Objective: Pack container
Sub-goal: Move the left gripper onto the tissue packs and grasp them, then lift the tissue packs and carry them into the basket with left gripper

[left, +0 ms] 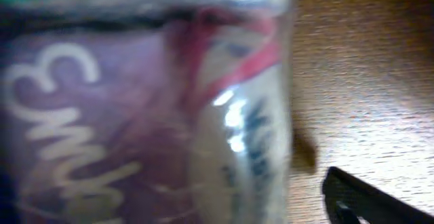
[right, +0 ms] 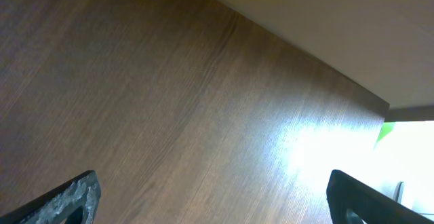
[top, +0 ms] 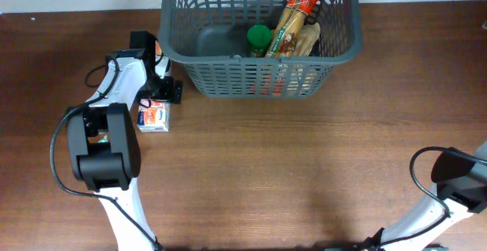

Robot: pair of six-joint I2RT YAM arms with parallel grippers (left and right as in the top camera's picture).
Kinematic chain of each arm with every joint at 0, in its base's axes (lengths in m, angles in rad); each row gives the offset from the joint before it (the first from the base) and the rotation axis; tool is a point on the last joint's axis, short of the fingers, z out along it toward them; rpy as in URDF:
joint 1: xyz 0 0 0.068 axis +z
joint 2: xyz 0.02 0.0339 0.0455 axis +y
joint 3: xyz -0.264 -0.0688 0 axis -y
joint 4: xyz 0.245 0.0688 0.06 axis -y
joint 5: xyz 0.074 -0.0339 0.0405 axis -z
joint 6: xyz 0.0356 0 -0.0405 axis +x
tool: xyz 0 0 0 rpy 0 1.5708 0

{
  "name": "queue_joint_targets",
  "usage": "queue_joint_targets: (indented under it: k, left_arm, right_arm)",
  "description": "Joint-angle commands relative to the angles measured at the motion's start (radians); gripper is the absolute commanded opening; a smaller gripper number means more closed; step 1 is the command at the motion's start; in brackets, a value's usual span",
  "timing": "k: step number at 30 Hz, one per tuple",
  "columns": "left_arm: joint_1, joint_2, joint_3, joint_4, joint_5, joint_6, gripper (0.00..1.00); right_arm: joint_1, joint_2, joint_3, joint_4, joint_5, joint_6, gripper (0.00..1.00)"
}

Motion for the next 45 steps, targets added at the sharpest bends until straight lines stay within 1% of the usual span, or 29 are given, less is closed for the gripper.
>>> queue_joint_targets:
  k: [1,2,4,6,7,11,14,15,18,21,25,28,31,34,36,38,40,42,45]
  left_arm:
    - [0.025,0.011,0.010,-0.011,0.007,0.000,0.67]
    - [0.031,0.011,0.010,-0.017,0.007,-0.001,0.51]
    - [0.044,0.011,0.011,-0.031,0.006,-0.004,0.24]
    - [0.054,0.011,0.011,-0.040,0.006,-0.014,0.05]
    - [0.059,0.011,0.011,-0.046,0.006,-0.027,0.02]
    - [0.068,0.010,0.034,-0.083,0.006,-0.057,0.02]
    - [0.069,0.006,0.121,-0.153,0.003,-0.066,0.02]
    - [0.071,0.004,0.168,-0.176,0.000,-0.078,0.02]
    - [0.092,-0.010,0.329,-0.225,-0.040,-0.172,0.02]
    - [0.132,-0.030,0.513,-0.263,-0.042,-0.247,0.02]
    - [0.168,-0.059,0.758,-0.310,-0.040,-0.304,0.02]
    - [0.154,-0.083,0.931,-0.350,-0.029,-0.319,0.02]
    - [0.089,-0.104,1.062,-0.381,-0.026,-0.307,0.02]
    - [-0.023,-0.118,1.136,-0.384,-0.028,-0.238,0.02]
    - [-0.111,-0.119,1.155,-0.370,-0.039,-0.211,0.01]
    - [-0.197,-0.116,1.153,-0.343,-0.056,-0.177,0.02]
    - [-0.278,-0.104,1.146,-0.307,-0.133,-0.175,0.02]
    - [-0.336,-0.087,1.146,-0.278,-0.199,-0.175,0.02]
    - [-0.396,-0.056,1.146,-0.243,-0.215,-0.164,0.02]
  right_arm:
    - [-0.004,0.002,-0.002,-0.006,0.016,0.008,0.99]
    - [-0.004,0.002,-0.002,-0.006,0.016,0.008,0.99]
    - [-0.004,0.002,-0.002,-0.006,0.016,0.008,0.99]
    - [-0.004,0.002,-0.002,-0.006,0.016,0.008,0.99]
    - [-0.004,0.002,-0.002,-0.006,0.016,0.008,0.99]
    - [-0.004,0.002,-0.002,-0.006,0.016,0.008,0.99]
    - [-0.004,0.002,-0.002,-0.006,0.016,0.008,0.99]
    - [-0.004,0.002,-0.002,-0.006,0.016,0.008,0.99]
    - [-0.004,0.002,-0.002,-0.006,0.016,0.008,0.99]
    - [-0.004,0.002,-0.002,-0.006,0.016,0.008,0.99]
    - [-0.004,0.002,-0.002,-0.006,0.016,0.008,0.99]
    - [-0.004,0.002,-0.002,-0.006,0.016,0.008,0.99]
    - [-0.004,0.002,-0.002,-0.006,0.016,0.008,0.99]
    - [-0.004,0.002,-0.002,-0.006,0.016,0.008,0.99]
    - [-0.004,0.002,-0.002,-0.006,0.016,0.008,0.99]
    - [-0.004,0.002,-0.002,-0.006,0.016,0.008,0.99]
    - [-0.004,0.002,-0.002,-0.006,0.016,0.008,0.99]
    - [-0.004,0.002,-0.002,-0.006,0.016,0.008,0.99]
    - [-0.004,0.002,-0.002,-0.006,0.016,0.008,0.99]
